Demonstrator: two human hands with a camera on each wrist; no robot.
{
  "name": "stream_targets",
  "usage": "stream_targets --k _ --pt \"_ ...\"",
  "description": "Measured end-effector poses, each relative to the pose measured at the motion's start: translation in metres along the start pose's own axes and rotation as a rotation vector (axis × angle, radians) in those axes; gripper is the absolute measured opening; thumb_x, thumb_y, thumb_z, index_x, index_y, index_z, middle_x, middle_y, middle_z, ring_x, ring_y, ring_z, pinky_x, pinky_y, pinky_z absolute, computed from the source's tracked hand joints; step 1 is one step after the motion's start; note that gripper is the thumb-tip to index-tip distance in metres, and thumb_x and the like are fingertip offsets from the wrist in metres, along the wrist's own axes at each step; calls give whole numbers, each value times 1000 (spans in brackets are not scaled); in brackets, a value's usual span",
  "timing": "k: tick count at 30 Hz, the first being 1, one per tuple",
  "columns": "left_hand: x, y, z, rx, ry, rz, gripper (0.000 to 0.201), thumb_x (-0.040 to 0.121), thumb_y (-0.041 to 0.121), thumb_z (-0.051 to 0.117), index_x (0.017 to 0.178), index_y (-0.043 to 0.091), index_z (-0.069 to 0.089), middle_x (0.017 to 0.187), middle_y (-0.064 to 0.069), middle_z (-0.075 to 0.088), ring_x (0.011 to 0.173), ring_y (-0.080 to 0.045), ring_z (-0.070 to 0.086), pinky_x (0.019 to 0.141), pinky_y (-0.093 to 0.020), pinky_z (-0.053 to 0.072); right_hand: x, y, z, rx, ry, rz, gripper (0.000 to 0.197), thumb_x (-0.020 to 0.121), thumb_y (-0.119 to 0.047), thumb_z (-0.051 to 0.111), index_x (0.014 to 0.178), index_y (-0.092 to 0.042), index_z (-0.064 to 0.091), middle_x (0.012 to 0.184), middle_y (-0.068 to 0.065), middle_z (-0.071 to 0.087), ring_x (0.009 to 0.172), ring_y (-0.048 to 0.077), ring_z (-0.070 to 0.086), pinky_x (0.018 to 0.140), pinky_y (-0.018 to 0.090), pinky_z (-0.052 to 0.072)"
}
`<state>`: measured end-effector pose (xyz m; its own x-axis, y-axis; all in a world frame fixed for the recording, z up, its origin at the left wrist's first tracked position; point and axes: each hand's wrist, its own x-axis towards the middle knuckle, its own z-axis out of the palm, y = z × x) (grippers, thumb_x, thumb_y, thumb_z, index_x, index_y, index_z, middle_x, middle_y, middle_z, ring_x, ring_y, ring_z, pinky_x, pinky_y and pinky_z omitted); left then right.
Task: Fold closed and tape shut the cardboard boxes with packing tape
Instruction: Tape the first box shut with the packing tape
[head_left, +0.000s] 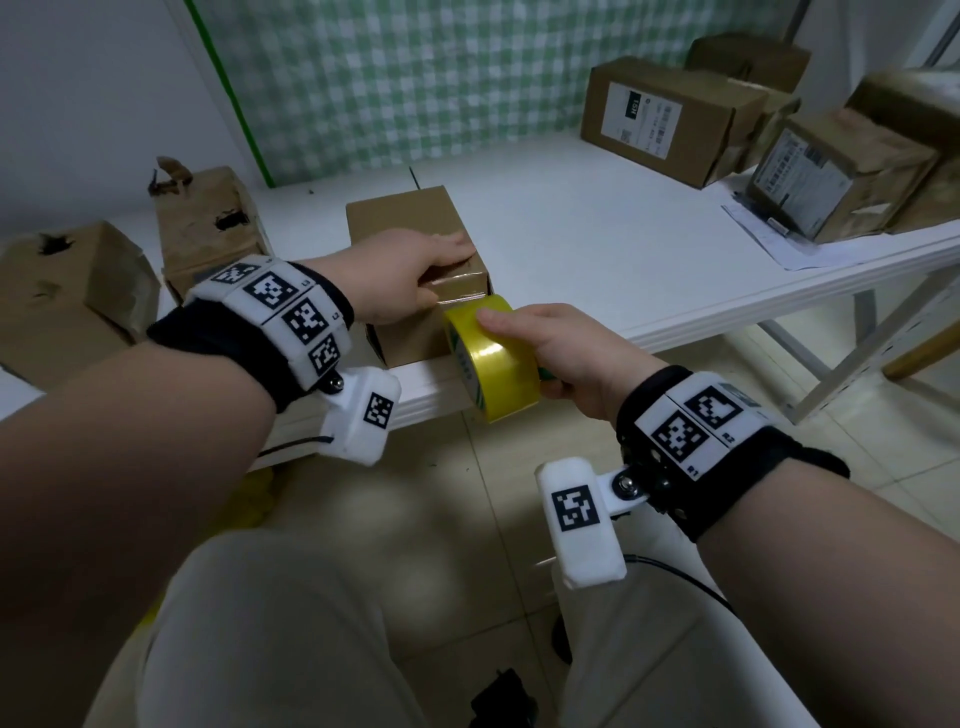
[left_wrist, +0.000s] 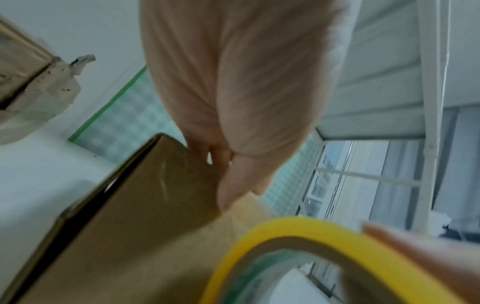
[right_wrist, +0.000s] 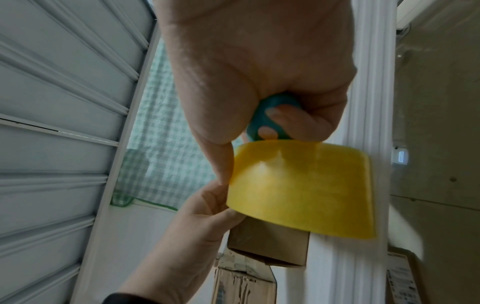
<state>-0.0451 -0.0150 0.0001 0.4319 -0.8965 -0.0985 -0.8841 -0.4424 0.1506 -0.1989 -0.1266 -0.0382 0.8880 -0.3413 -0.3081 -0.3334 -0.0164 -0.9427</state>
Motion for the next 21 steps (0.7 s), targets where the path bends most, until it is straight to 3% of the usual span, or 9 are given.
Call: stream_targets --k 3,4,6,8,10,12,14,17,21 --pt "-19 5 2 -118 247 -117 47 89 11 58 135 19 51 136 -2 54 123 -17 50 98 -23 34 0 0 3 39 0 -1 22 88 -38 62 77 -21 57 76 2 53 67 17 50 63 26 37" --pt "-26 7 4 -160 354 -147 35 90 15 59 125 16 60 122 -2 63 110 -16 57 89 -21 37 0 1 4 57 -6 -1 21 88 -38 62 78 -20 56 75 2 54 65 15 51 62 23 40" --pt "-42 14 7 -196 491 -225 19 91 26 57 98 13 69 93 -1 67 87 -17 58 73 -24 37 1 1 7 79 -22 3 22 88 -38 62 83 -18 57 68 -2 53 56 11 52 51 18 42" --pt "-51 16 14 -379 372 -331 36 95 38 51 85 7 66 77 -5 66 72 -19 60 63 -27 40 2 0 11 84 -30 4 22 88 -39 63 88 -17 59 65 -4 54 54 10 51 47 19 41" --pt "-56 19 24 -791 105 -431 40 96 45 45 91 10 64 72 -9 66 62 -19 62 59 -29 51 2 -1 16 75 -48 -11 23 88 -39 62 83 -17 58 59 -4 49 49 11 45 42 20 34" --pt "-59 21 31 -1110 -19 -489 36 95 45 46 97 13 62 78 -10 65 64 -18 64 64 -28 56 0 -3 20 64 -80 -16 25 89 -40 61 84 -16 59 58 -4 50 43 8 44 39 18 32" --pt "-60 24 34 -1362 17 -495 28 94 34 51 103 10 62 89 -10 70 75 -17 69 70 -28 58 -3 -4 24 45 -105 -4 26 88 -44 61 92 -18 61 67 -6 57 51 6 51 40 16 37" --pt "-60 29 34 -1573 92 -530 14 93 13 53 99 5 63 92 -11 70 81 -18 69 75 -31 58 -7 -7 26 3 -135 15 31 88 -47 60 98 -19 62 78 -5 59 62 8 55 42 15 41" --pt "-64 31 29 -1669 93 -595 23 90 11 57 112 5 58 99 -13 67 89 -24 65 81 -37 54 -12 -16 15 -48 -15 49 41 92 -48 53 98 -8 57 66 3 56 50 12 58 36 15 37"
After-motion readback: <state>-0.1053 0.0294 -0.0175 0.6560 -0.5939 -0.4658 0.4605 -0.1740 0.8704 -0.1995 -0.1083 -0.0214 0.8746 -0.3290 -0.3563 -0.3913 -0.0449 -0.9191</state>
